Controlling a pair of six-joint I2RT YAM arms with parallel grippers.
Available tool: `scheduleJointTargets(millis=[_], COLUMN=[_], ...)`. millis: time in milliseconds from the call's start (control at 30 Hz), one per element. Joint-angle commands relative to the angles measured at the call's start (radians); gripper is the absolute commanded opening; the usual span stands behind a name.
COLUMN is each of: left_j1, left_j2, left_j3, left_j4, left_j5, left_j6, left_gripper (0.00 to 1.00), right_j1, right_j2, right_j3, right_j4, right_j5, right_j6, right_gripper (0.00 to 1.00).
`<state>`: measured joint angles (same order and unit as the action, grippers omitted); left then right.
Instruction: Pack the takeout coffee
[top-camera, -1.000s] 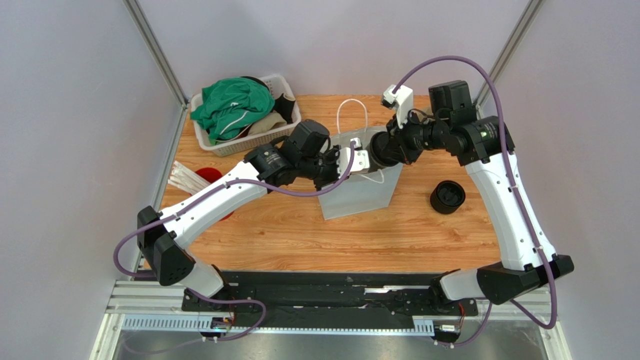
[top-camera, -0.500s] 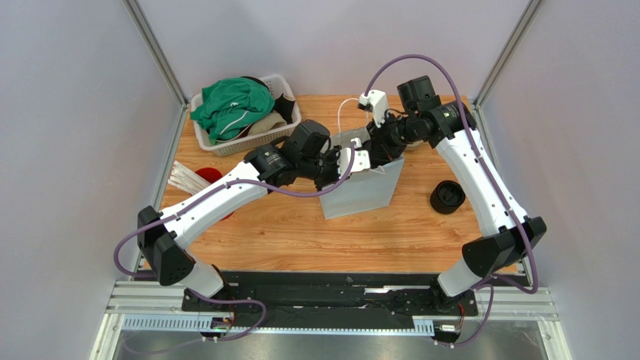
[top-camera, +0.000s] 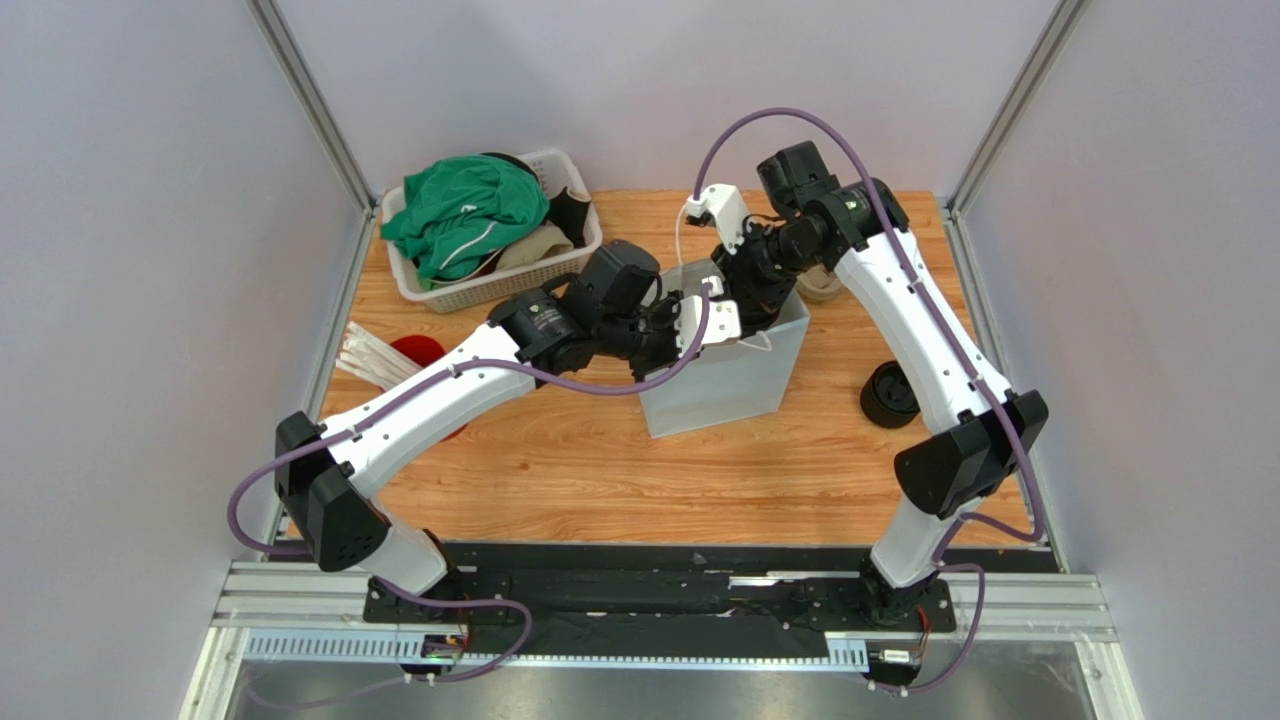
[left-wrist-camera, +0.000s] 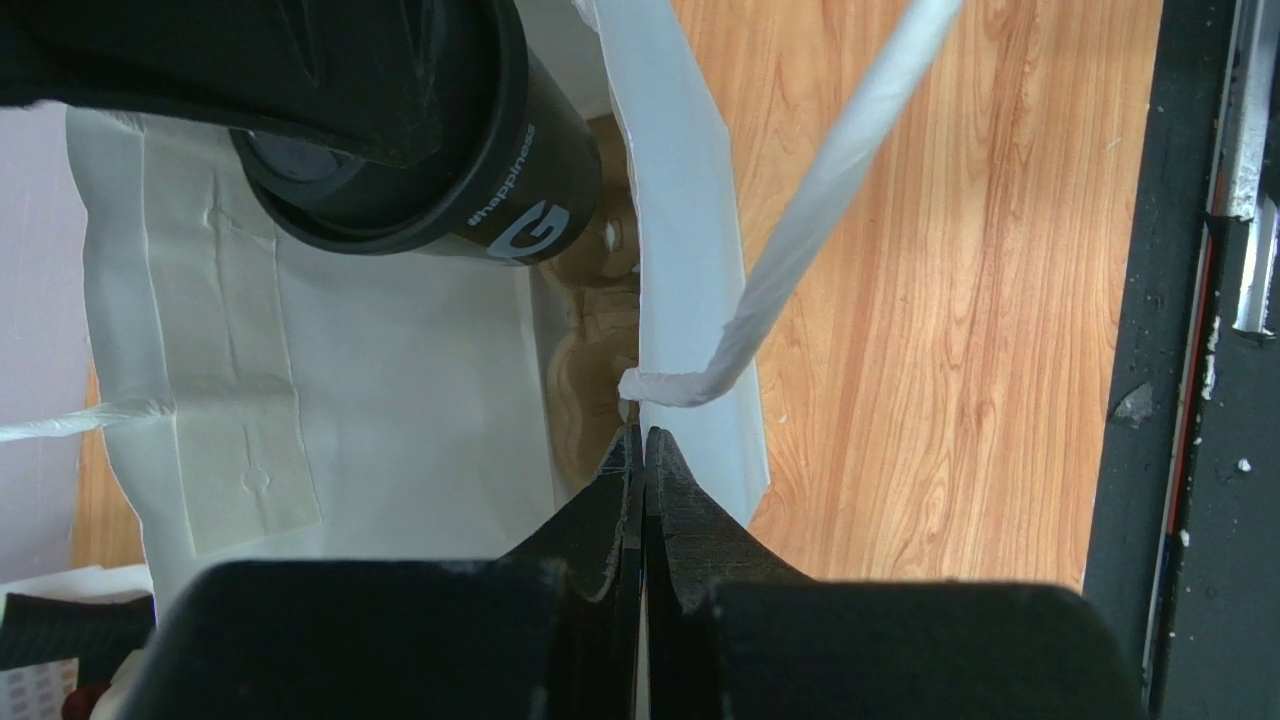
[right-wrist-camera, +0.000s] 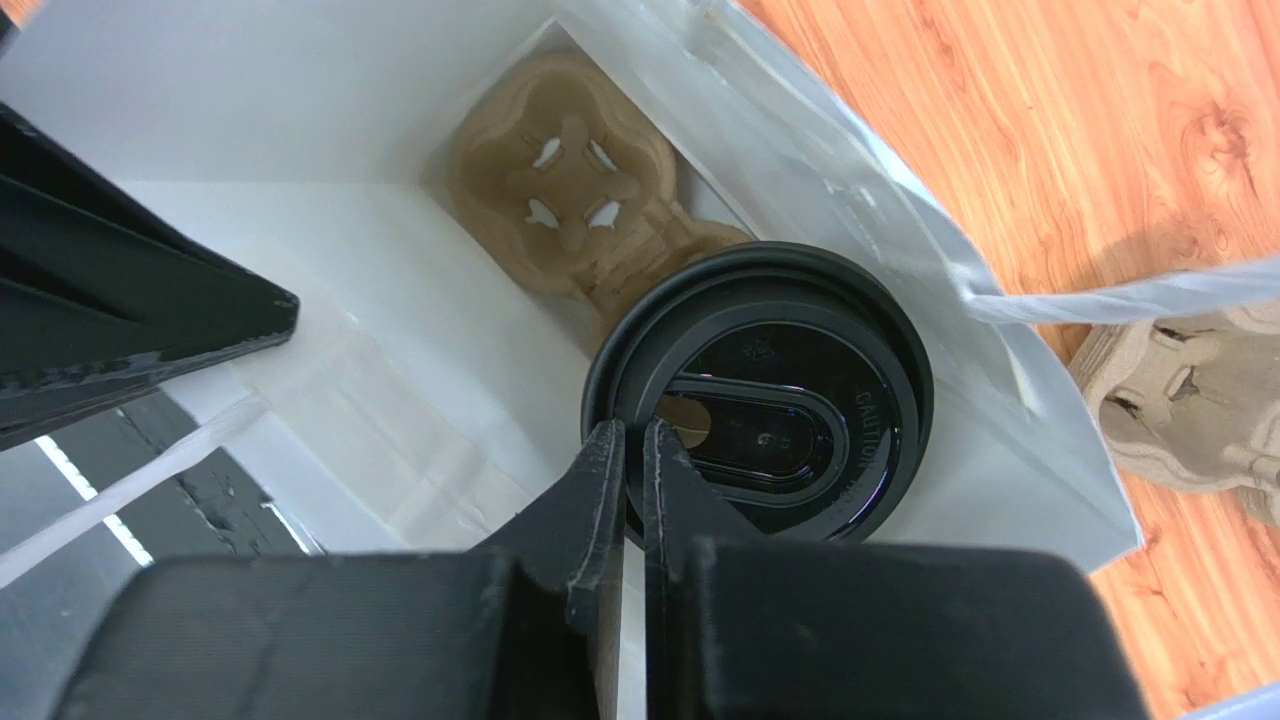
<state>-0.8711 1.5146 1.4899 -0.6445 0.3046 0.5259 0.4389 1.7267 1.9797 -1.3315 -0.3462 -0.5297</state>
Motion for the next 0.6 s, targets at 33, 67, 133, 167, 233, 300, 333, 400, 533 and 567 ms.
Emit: scheduleJointTargets(millis=[33, 67, 133, 167, 233, 300, 333, 400, 533, 567], left_j1=[-0.008, -0.008, -0.008, -0.009, -0.008, -0.008, -0.008, -0.008, -0.008, -0.008], left_j2=[-0.017, -0.017, -0.019, -0.022, -0.025, -0.027, -0.028, -0.028, -0.028, -0.028], left_j3=[-0.025, -0.025, -0.026, -0.026, -0.026, -0.026, -0.026, -0.026, -0.026, -0.028], left_j4=[0.003, 0.003, 0.003, 0.005, 0.005, 0.005, 0.006, 0.006, 0.008, 0.006], left_j5=[0.004, 0.001, -0.002, -0.005, -0.007, -0.005, -0.005, -0.007, -0.01, -0.007], left_j6=[0.002, 0.002, 0.005, 0.005, 0.006, 0.005, 0.005, 0.005, 0.005, 0.005], left_gripper=[0.0, 0.0, 0.0, 0.0, 0.0, 0.0, 0.0, 0.0, 0.0, 0.0], right_j1=[0.006, 0.004, 0.009, 0.008, 0.011, 0.012, 0.014, 0.015, 0.023, 0.024], right_j2=[0.008, 0.008, 0.001, -0.004, -0.016, -0.018, -0.01, 0.002, 0.031, 0.042], right_j3=[0.021, 0.015, -0.022, -0.041, -0.083, -0.097, -0.099, -0.093, -0.079, -0.073], right_j4=[-0.058, -0.06, -0.048, -0.037, -0.005, 0.008, 0.009, 0.006, -0.005, -0.006], right_j5=[0.067, 0.067, 0.076, 0.085, 0.104, 0.11, 0.108, 0.105, 0.107, 0.108], right_j6=[-0.068, -0.073, -0.081, -0.088, -0.092, -0.099, -0.101, -0.105, -0.115, -0.119], right_gripper=[0.0, 0.0, 0.0, 0.0, 0.0, 0.0, 0.0, 0.0, 0.0, 0.0])
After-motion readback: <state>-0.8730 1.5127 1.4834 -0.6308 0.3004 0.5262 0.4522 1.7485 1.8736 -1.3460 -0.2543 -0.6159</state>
